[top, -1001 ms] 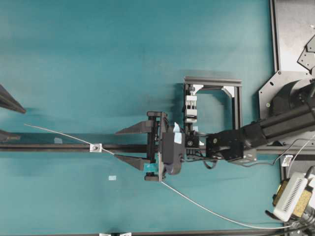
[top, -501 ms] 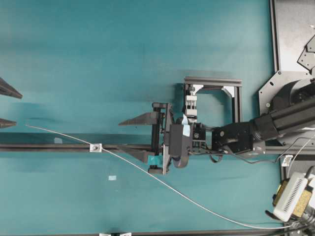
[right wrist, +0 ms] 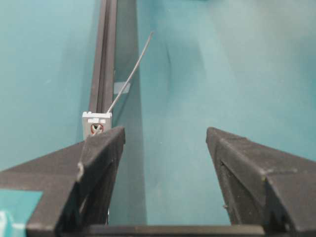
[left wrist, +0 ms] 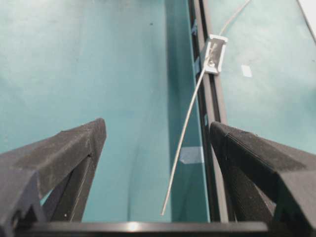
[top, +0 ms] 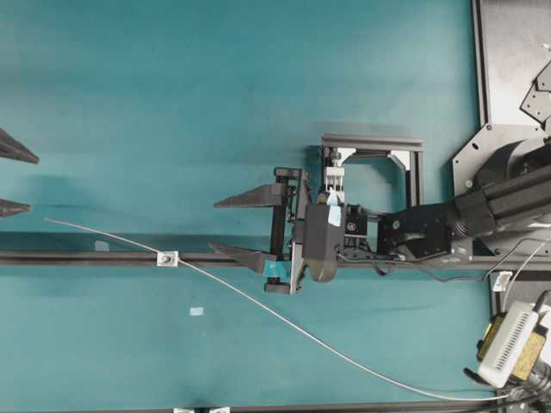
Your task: Insert the wire into the hole on the left side and pull it with the left arm.
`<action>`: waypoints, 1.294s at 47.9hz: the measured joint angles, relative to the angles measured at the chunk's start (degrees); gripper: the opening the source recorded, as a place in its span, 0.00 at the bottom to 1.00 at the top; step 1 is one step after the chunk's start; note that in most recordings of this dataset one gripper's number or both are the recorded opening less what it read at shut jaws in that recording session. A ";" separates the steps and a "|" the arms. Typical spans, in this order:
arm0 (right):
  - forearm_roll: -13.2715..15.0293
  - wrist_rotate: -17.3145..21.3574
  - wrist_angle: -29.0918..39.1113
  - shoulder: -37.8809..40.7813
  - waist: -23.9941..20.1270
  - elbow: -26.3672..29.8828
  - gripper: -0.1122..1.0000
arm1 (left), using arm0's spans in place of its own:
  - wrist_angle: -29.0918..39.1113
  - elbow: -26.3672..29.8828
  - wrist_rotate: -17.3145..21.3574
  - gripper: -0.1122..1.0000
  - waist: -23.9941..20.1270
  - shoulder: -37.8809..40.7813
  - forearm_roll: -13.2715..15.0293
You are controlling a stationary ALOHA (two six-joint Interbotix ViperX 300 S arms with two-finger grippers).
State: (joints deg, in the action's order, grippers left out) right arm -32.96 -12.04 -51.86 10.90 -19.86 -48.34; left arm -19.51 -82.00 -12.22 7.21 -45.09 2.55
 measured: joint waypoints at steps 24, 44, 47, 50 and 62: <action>0.00 -0.09 0.26 0.00 0.00 -0.18 0.79 | 0.00 0.26 0.09 0.84 0.00 0.35 0.00; 0.00 -0.09 0.44 0.00 0.00 -0.18 0.79 | 0.00 0.79 0.18 0.84 0.00 0.35 -0.18; 0.00 0.18 0.44 0.00 0.00 -0.18 0.79 | 0.00 0.79 0.35 0.84 0.00 0.44 -0.35; 0.00 0.35 0.35 0.00 0.00 -0.18 0.79 | 0.00 0.79 0.88 0.84 0.09 0.44 -0.44; 0.00 0.62 0.35 0.09 0.00 -0.09 0.79 | 0.00 0.79 7.12 0.84 1.23 0.62 -0.53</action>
